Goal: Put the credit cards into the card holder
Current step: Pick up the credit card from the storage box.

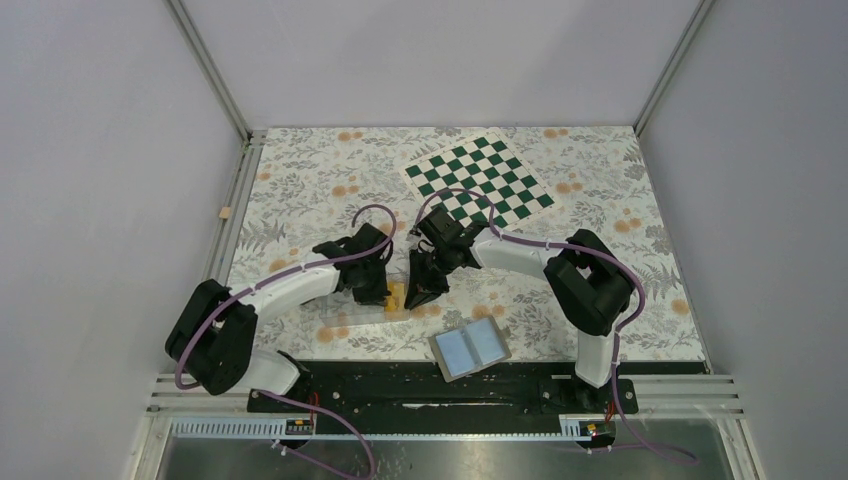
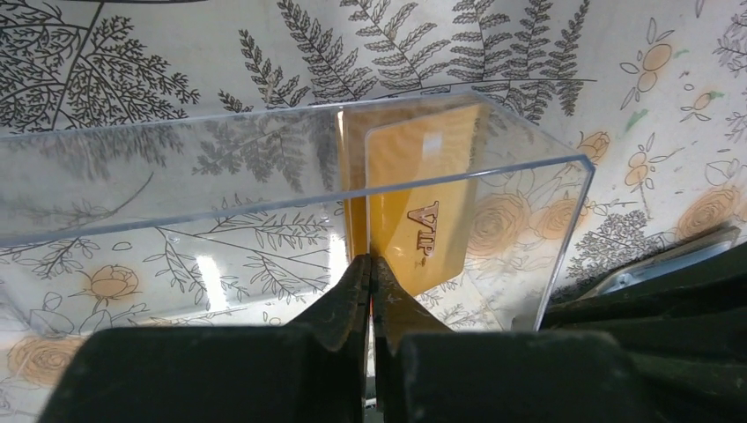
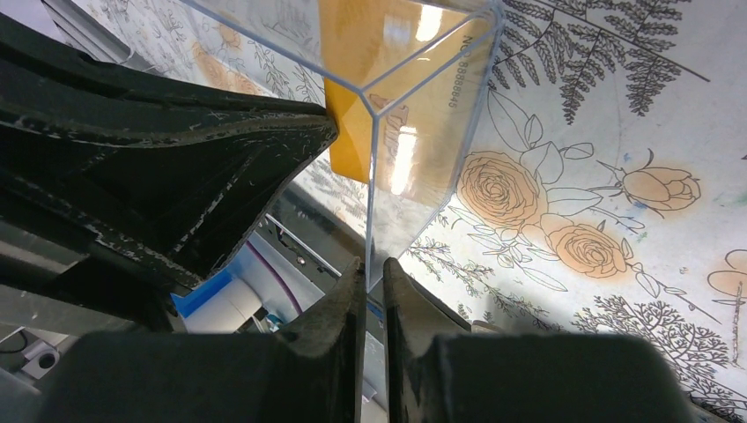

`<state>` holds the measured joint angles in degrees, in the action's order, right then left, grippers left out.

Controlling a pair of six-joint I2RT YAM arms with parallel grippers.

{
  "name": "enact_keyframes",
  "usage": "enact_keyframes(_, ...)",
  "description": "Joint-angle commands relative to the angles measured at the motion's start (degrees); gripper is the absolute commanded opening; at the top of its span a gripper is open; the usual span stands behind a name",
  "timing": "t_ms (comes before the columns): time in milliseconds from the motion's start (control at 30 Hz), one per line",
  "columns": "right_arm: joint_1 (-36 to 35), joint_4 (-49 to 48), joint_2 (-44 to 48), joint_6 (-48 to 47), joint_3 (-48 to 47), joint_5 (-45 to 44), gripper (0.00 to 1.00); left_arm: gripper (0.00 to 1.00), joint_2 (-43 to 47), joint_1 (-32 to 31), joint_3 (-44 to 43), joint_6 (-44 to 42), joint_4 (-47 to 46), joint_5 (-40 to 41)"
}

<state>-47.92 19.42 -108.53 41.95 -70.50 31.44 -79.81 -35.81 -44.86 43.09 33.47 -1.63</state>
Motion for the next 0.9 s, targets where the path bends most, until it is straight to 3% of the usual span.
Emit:
enact_keyframes(0, -1.37, -0.27, -1.30, -0.31, -1.11, 1.86, 0.05, 0.00, -2.07, -1.64, -3.30, -0.61, -0.63, 0.86)
enact_keyframes(233, -1.38, -0.36, -1.32, -0.38, -0.96, 2.09, 0.05, 0.09, -4.45, -3.26, -4.71, -1.35, 1.04, 3.21)
enact_keyframes(800, -1.40, -0.79, -1.39, -0.29, -0.47, 2.42, 0.04, 0.05, -6.97, -6.51, -9.22, -2.00, 5.08, 7.34)
enact_keyframes(867, -1.39, -0.81, -1.39, -0.30, -0.41, 2.44, 0.04, 0.13, -6.89, -6.45, -9.20, -1.75, 6.25, 8.78)
